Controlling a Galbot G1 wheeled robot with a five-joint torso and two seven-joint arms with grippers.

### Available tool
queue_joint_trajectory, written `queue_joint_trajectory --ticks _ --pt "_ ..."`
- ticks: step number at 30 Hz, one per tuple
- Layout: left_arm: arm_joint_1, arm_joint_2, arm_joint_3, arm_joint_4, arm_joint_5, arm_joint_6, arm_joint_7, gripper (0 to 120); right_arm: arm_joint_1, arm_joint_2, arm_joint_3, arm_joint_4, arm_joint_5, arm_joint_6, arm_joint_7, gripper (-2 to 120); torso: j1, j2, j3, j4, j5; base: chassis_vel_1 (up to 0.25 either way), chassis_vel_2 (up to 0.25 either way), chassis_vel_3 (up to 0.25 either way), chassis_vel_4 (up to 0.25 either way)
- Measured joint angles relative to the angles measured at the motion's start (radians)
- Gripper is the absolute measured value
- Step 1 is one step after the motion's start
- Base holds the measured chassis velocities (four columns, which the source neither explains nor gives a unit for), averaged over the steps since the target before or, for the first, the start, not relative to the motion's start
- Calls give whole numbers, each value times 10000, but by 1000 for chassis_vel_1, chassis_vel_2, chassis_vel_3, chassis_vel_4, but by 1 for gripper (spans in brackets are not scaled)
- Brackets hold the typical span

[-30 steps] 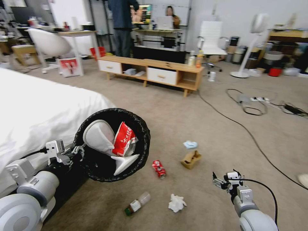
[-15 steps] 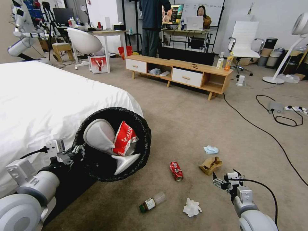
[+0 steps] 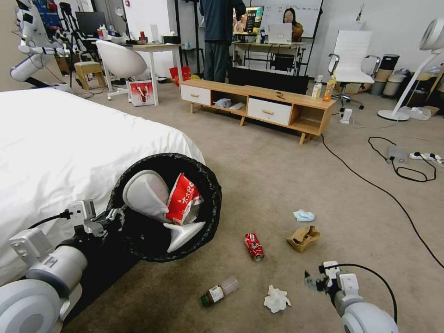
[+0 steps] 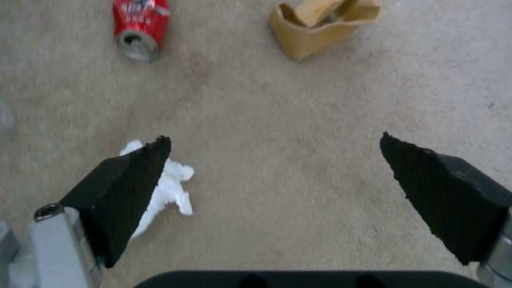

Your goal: Pick up the trash bin and place the garbage on the floor into it.

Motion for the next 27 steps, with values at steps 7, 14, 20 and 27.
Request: queue_joint_trajectory --ticks 7,14,20,27 --pt "78 -18 32 3 0 6 39 2 251 -163 -320 -539 -900 -18 -2197 100 0 0 0 0 3 0 0 0 0" --pt "179 -28 36 4 0 10 110 2 577 -192 -668 -1339 -1864 927 -4034 100 0 -1 0 -1 0 0 0 0 0" --pt "299 -45 34 -22 0 17 133 2 835 -149 -753 -2209 -2391 2671 -5224 100 0 -1 0 0 0 0 0 0 0" --pt "480 -116 39 -96 41 24 147 2 1429 123 -918 -3545 -2318 3784 -4791 100 0 0 0 0 1 0 0 0 0"
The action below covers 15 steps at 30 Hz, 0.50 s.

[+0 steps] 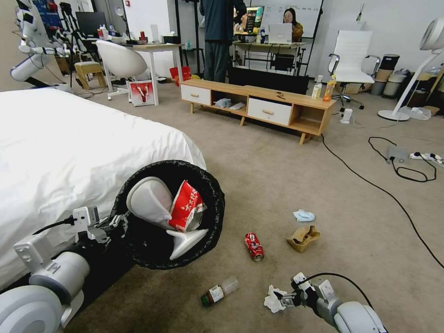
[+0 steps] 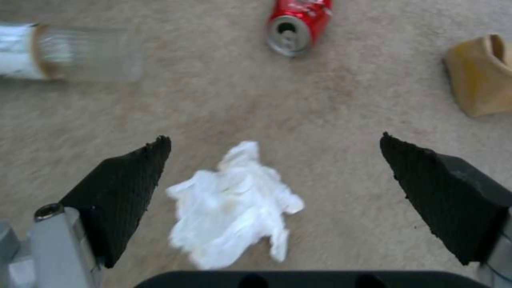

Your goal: Pick up the trash bin and place the garbage on the floor into it.

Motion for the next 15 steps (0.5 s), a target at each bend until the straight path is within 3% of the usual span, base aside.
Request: queue_joint_trajectory --ticks 15 --pt "96 -97 10 -30 80 2 15 2 645 552 -346 -1426 -130 549 477 100 0 0 0 0 0 0 0 0 0"
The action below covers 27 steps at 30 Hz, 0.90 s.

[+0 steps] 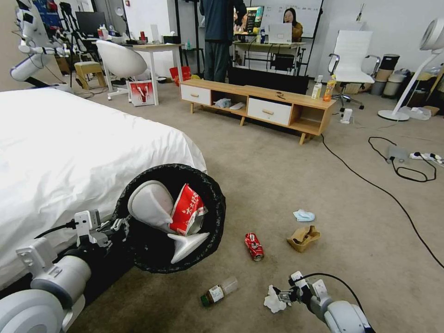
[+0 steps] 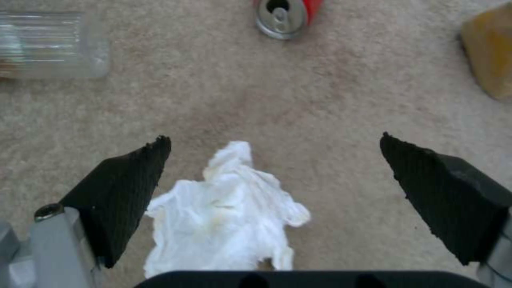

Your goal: Pick up the trash bin and place the garbage on the floor into it.

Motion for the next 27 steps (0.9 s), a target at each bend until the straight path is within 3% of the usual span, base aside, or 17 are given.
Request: queue_joint_trajectory --ticks 27 --pt "-45 -33 -6 57 -8 -1 -1 2 -51 246 -98 -1440 -473 881 97 100 0 0 0 -1 1 0 0 0 0"
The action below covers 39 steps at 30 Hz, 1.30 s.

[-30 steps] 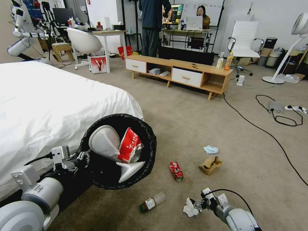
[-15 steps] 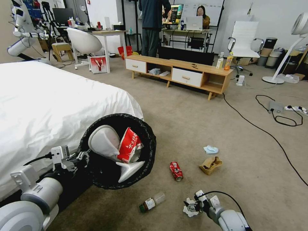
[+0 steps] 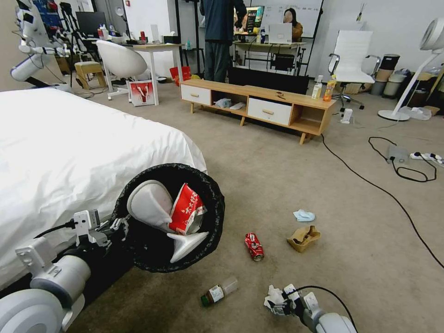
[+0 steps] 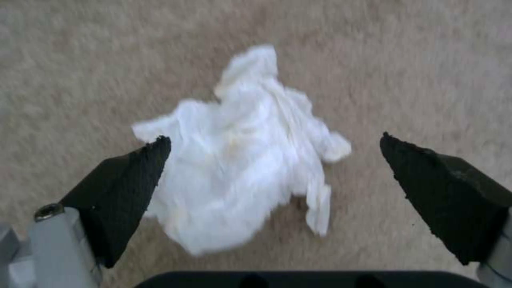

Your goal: Pick up the trash bin and place the garbage on the floor into it.

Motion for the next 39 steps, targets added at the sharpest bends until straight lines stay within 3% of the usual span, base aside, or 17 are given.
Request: queue_joint_trajectory --ticks 4,6,10,13,16,17,21,23,31,39 --pt "15 -23 8 0 1 -2 -1 2 89 69 56 -341 -24 126 30 99 0 0 0 0 0 0 0 0 0" --pt "34 -22 -1 -4 2 -3 -2 2 205 133 81 -633 -69 313 72 88 0 0 0 1 1 0 0 0 0" --pt "37 -19 -14 -5 3 -6 -2 2 264 165 97 -793 -121 465 26 79 0 0 0 1 0 0 0 0 0" --pt "37 -22 -13 -5 10 -9 -2 2 309 206 96 -895 -146 583 -21 62 0 0 0 0 0 0 0 0 0" --pt "37 -26 -8 -5 15 -12 -3 2 331 228 95 -932 -146 603 -23 56 0 0 0 1 0 0 0 0 0" --pt "37 -31 -3 -4 18 -12 -2 2 357 246 96 -976 -153 640 -24 48 0 0 0 1 0 0 0 0 0" --pt "43 -31 -3 -3 22 -12 -2 2 363 249 104 -996 -159 678 -24 39 0 0 0 1 0 0 0 0 0" --pt "61 -29 -2 -3 29 -12 0 2 352 226 116 -996 -165 724 -24 27 0 0 0 1 0 0 0 0 0" --pt "108 -66 22 -6 95 -14 38 2 346 178 134 -942 -153 794 10 0 0 0 0 1 0 0 0 0 0" --pt "184 -45 35 -33 75 -16 -11 2 127 -43 325 -305 -151 924 56 0 0 0 0 1 1 0 0 0 0"
